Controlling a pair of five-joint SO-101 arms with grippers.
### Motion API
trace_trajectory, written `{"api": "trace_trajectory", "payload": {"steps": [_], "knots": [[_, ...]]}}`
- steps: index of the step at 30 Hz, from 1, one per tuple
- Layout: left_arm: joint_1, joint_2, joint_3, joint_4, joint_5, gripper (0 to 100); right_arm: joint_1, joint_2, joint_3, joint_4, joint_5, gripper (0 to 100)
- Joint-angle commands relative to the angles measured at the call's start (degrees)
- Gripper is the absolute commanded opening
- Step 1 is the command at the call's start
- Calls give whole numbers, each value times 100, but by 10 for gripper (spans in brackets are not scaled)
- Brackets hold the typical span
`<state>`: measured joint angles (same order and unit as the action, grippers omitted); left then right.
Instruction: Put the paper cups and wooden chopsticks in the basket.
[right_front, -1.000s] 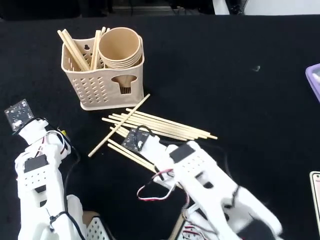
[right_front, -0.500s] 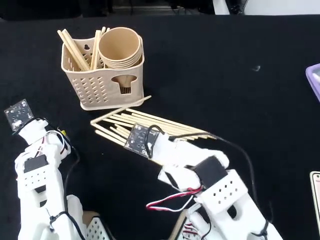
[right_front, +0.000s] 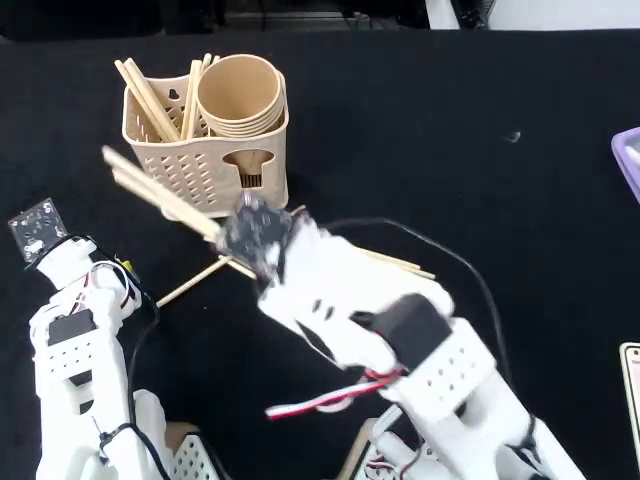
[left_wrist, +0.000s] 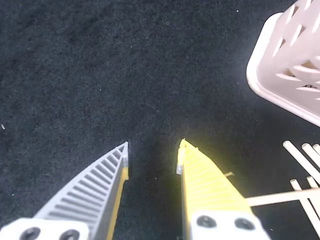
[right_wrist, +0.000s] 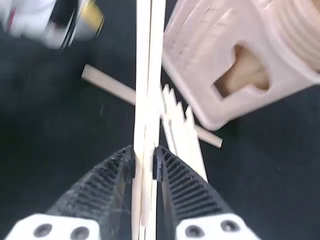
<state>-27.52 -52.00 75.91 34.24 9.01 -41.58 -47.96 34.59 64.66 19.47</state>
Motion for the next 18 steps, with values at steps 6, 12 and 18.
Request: {"api": "trace_trajectory", "payload": {"steps": [6, 12, 18], "knots": [[31, -105, -22, -70, 26, 162, -79, 435, 620, -4360, -1380, 11], [31, -105, -22, -97, 26, 162, -70, 927, 593, -6611, -1952, 11], [31, -105, -22, -88, 26, 162, -70, 2149, 462, -8229, -1829, 11]]}}
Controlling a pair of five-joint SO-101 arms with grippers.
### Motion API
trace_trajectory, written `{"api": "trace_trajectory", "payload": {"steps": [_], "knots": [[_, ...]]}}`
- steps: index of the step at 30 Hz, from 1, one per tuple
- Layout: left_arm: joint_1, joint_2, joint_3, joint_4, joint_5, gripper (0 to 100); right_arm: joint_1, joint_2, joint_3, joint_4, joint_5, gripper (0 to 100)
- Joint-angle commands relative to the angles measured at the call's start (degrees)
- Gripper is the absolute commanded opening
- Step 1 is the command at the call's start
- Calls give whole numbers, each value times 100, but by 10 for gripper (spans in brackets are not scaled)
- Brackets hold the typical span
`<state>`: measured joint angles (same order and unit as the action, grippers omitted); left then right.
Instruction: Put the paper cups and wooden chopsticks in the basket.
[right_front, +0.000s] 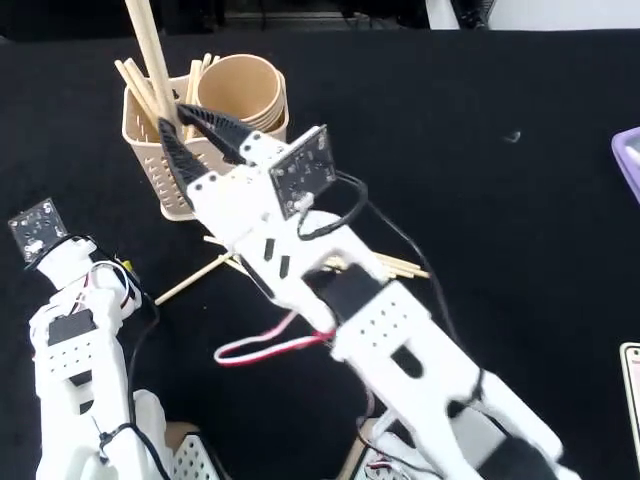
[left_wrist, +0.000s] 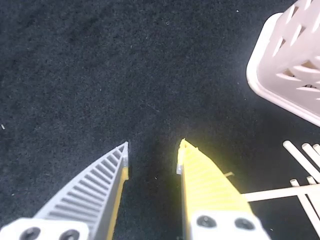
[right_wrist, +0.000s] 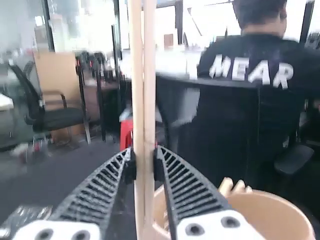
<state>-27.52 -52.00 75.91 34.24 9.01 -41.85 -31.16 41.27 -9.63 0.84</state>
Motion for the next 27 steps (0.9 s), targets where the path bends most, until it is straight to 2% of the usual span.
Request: {"api": "trace_trajectory", "payload": {"steps": [1, 4, 10, 27], "knots": [[31, -105, -22, -79, 26, 162, -9, 725, -295, -1037, 97, 11], [31, -105, -13, -70, 26, 162, 141, 1499, -752, -1530, 281, 11], [31, -105, -13, -70, 26, 162, 264, 2633, -1385, -1635, 492, 11], [40, -105, -13, -79, 26, 162, 545, 2941, -1543, -1644, 510, 11]]}}
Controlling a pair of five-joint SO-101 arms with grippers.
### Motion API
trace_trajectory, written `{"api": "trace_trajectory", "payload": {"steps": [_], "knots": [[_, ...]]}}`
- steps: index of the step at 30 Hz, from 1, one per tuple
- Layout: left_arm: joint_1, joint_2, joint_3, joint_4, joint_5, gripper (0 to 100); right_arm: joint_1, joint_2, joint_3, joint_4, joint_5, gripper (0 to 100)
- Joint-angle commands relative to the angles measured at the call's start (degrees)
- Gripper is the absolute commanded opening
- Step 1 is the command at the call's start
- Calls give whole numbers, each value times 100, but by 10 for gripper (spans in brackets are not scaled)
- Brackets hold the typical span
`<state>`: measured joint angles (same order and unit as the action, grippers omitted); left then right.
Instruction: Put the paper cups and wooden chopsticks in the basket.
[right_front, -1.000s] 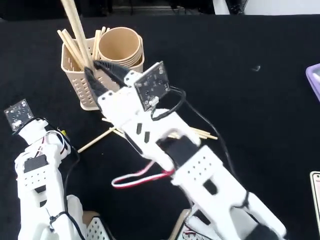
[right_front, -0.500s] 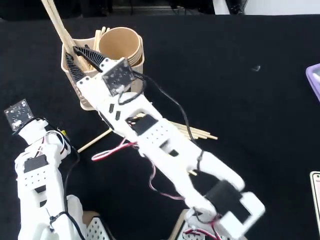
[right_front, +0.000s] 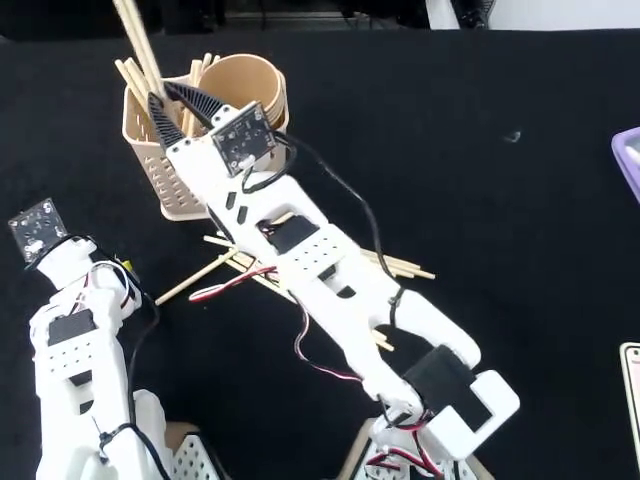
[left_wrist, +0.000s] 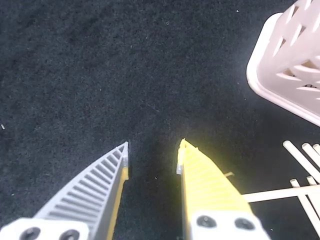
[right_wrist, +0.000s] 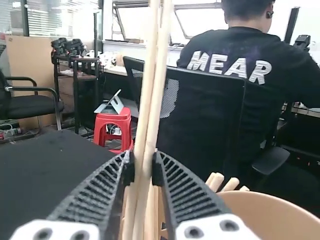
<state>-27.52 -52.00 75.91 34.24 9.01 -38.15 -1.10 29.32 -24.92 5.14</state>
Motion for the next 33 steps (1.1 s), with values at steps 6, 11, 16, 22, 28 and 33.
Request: {"api": "trace_trajectory", "payload": {"steps": [6, 11, 16, 22, 28, 33], "knots": [[40, -105, -13, -79, 26, 162, 149, 207, -892, -105, 62, 11], [40, -105, -13, -70, 26, 162, 167, 804, -1244, -105, 70, 11], [40, -105, -13, -70, 18, 162, 141, 1077, -1244, -105, 53, 11], [40, -105, -13, -70, 18, 162, 132, 1068, -1077, -105, 44, 11], [40, -105, -13, -70, 18, 162, 44, 1112, -866, -105, 70, 11], [40, -105, -13, -70, 18, 162, 53, 1112, -857, -105, 70, 11]]}}
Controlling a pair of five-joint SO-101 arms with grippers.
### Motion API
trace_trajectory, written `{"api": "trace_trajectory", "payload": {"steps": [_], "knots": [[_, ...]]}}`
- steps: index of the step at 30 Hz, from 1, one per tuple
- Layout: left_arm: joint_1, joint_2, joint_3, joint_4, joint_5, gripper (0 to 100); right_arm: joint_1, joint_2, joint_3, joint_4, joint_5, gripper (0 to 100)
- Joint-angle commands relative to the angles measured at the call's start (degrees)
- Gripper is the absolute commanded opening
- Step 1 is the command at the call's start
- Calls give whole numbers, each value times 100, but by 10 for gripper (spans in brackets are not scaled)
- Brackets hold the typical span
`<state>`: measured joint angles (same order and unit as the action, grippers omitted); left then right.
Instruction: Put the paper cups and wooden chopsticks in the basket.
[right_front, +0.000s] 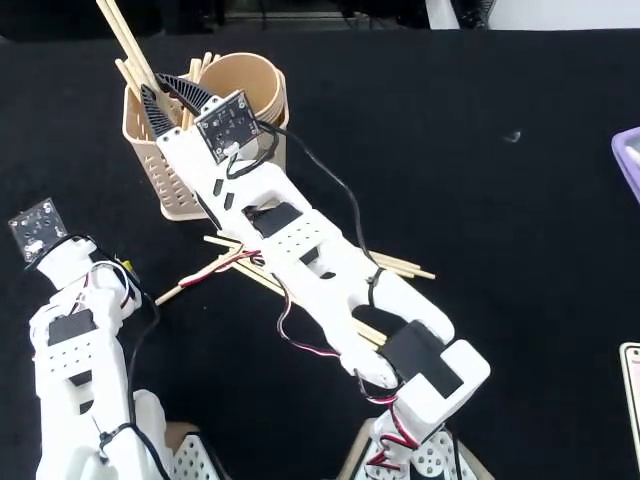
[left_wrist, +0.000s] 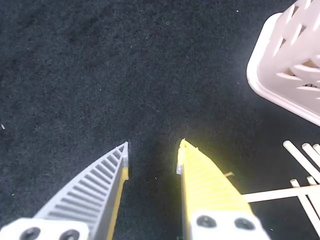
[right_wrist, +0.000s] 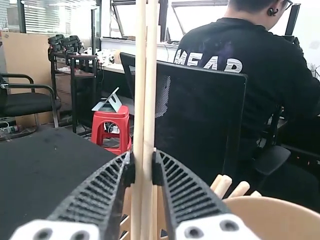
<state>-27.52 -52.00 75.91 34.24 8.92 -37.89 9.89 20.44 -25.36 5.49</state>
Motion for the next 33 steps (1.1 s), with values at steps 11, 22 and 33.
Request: {"api": "trace_trajectory", "payload": {"steps": [11, 22, 33], "knots": [[31, -105, -13, -70, 26, 162, 53, 84, -602, -70, 44, 11], [31, -105, -13, -70, 26, 162, 114, 971, -1270, -70, 18, 11], [31, -105, -13, -70, 26, 162, 114, 391, -462, -62, 35, 65]]}}
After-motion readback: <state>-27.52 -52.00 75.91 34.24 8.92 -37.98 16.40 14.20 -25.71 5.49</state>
